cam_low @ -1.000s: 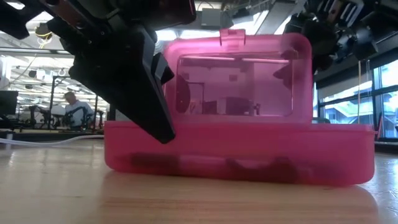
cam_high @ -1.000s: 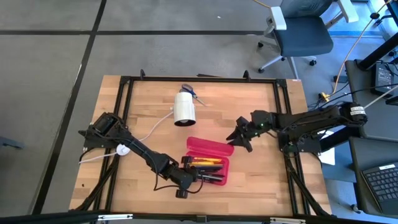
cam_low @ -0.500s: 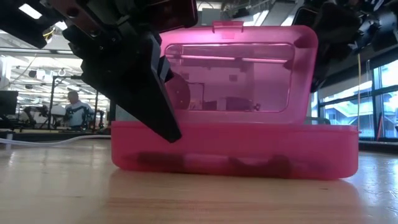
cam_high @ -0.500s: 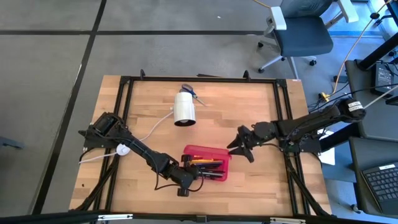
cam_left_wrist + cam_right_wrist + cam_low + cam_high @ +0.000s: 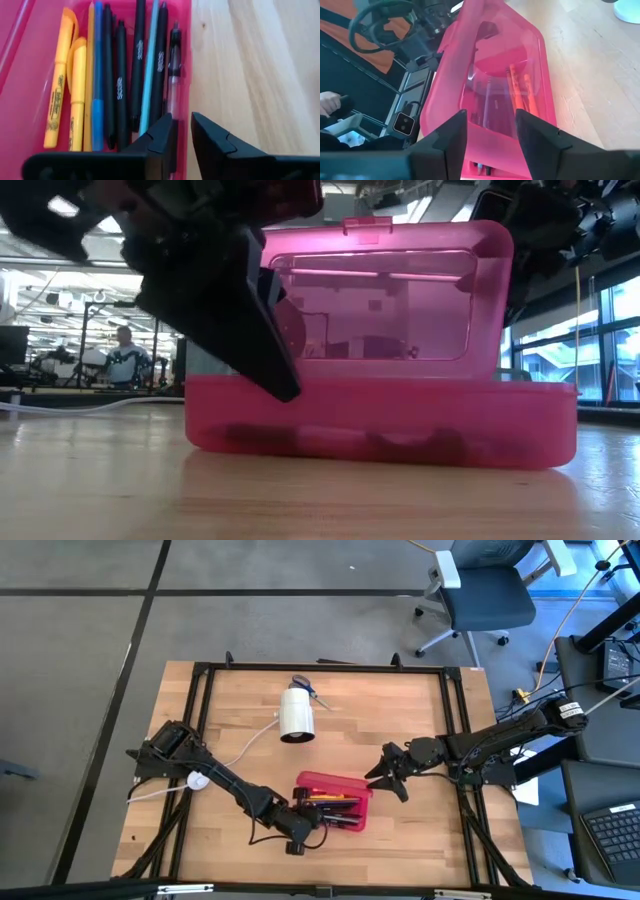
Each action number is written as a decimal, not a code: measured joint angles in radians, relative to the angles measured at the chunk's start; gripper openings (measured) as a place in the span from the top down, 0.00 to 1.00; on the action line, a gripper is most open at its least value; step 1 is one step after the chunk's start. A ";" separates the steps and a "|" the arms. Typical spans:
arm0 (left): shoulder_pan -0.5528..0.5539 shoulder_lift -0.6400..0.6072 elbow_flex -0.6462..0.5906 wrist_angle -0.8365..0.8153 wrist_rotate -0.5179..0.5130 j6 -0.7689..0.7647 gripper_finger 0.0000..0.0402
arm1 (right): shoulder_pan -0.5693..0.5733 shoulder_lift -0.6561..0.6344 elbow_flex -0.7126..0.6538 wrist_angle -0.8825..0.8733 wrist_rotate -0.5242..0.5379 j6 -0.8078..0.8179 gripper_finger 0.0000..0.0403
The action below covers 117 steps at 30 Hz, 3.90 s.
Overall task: Pick & place school supplies into a supply box
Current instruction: Close the pink supply box
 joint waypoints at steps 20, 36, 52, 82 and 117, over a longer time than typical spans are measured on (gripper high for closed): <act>-0.018 -0.004 0.063 -0.003 0.053 0.067 0.78 | 0.000 0.000 0.000 0.000 -0.001 -0.001 0.57; -0.099 -0.179 0.064 0.011 0.496 -0.057 0.78 | 0.024 0.001 0.000 0.055 -0.002 0.003 0.57; -0.113 -0.365 0.064 -0.199 -0.045 -0.077 0.83 | 0.151 0.196 0.000 0.225 0.079 0.034 0.57; 0.071 -0.120 -0.036 -0.158 0.096 -0.223 0.85 | 0.229 0.507 0.281 -0.075 0.225 -0.023 0.57; 0.061 -0.150 -0.042 -0.175 0.097 -0.223 0.88 | 0.231 0.466 0.288 -0.135 0.224 -0.028 0.57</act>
